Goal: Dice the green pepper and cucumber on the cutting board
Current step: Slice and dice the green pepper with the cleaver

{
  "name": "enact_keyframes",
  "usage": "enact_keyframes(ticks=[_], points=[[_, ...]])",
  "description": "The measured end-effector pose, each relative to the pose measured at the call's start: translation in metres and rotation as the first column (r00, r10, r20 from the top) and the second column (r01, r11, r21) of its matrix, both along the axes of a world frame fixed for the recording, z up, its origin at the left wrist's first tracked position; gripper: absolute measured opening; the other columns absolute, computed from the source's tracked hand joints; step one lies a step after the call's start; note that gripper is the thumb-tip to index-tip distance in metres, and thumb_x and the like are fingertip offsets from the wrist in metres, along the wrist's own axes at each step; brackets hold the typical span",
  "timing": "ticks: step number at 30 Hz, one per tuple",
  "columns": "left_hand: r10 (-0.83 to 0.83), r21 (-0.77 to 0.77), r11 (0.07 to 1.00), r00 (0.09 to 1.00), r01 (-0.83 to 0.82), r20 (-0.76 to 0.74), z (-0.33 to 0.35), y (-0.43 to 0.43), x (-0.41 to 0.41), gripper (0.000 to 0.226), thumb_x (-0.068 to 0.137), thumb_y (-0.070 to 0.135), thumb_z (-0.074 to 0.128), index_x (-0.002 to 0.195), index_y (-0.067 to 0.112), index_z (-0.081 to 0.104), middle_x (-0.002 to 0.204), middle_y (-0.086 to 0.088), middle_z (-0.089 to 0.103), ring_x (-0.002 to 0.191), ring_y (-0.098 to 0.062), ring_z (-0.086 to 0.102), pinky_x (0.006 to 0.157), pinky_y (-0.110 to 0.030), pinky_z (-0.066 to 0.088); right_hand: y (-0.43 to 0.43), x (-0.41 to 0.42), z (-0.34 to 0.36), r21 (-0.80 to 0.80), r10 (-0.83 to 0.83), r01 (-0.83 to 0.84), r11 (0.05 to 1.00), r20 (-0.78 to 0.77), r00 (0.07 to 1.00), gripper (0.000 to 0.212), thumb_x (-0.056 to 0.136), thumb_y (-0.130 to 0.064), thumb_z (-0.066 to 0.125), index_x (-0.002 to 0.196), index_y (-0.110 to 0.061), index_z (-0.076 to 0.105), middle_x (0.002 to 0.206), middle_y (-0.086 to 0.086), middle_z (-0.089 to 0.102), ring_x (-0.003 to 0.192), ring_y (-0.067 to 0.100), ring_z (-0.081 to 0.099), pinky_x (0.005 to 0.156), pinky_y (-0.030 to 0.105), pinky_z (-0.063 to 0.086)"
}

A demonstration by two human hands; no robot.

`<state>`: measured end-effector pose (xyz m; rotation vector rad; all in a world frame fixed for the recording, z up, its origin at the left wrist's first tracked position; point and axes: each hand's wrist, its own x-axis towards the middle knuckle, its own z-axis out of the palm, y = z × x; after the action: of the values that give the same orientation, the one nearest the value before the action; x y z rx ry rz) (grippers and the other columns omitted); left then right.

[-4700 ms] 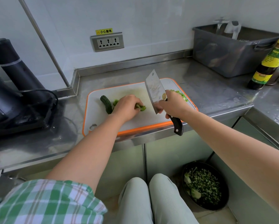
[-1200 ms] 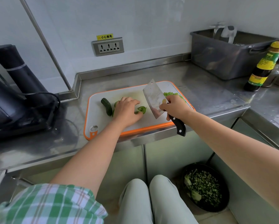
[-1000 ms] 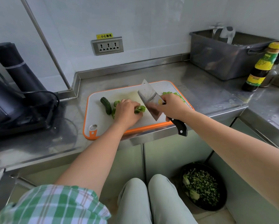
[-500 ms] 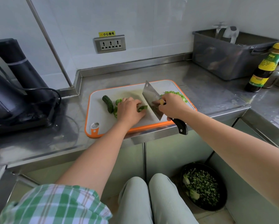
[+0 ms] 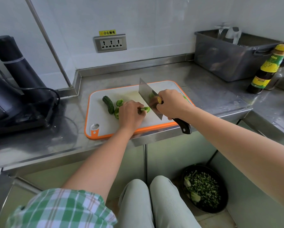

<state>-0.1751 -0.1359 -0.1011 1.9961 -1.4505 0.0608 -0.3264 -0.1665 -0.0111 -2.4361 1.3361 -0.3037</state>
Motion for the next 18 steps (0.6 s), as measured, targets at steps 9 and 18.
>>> enact_keyframes(ticks=[9,18], points=[[-0.041,-0.026,0.999,0.997,0.043,0.069,-0.003,0.000,0.001,0.013,0.084,0.025,0.067,0.080,0.019,0.077,0.074,-0.008,0.061,0.076,-0.029,0.054,0.058,-0.033,0.033,0.001,0.007,-0.005,-0.017,0.063,-0.067,0.998,-0.185,0.981,0.011,0.091,-0.010,0.043,0.080,-0.008,0.040,0.070,0.004,0.041,0.052,0.017,0.043,0.043,0.026,0.032],[-0.087,-0.074,0.993,0.996,0.089,0.030,-0.009,-0.003,0.004,0.014,0.079,0.026,0.064,0.079,0.021,0.077,0.077,-0.004,0.066,0.075,-0.028,0.054,0.061,-0.036,0.040,0.003,0.028,-0.015,-0.006,0.049,-0.053,0.999,-0.278,0.959,0.017,0.091,-0.009,0.040,0.107,-0.006,0.042,0.095,0.012,0.049,0.076,0.028,0.045,0.064,0.033,0.037]])
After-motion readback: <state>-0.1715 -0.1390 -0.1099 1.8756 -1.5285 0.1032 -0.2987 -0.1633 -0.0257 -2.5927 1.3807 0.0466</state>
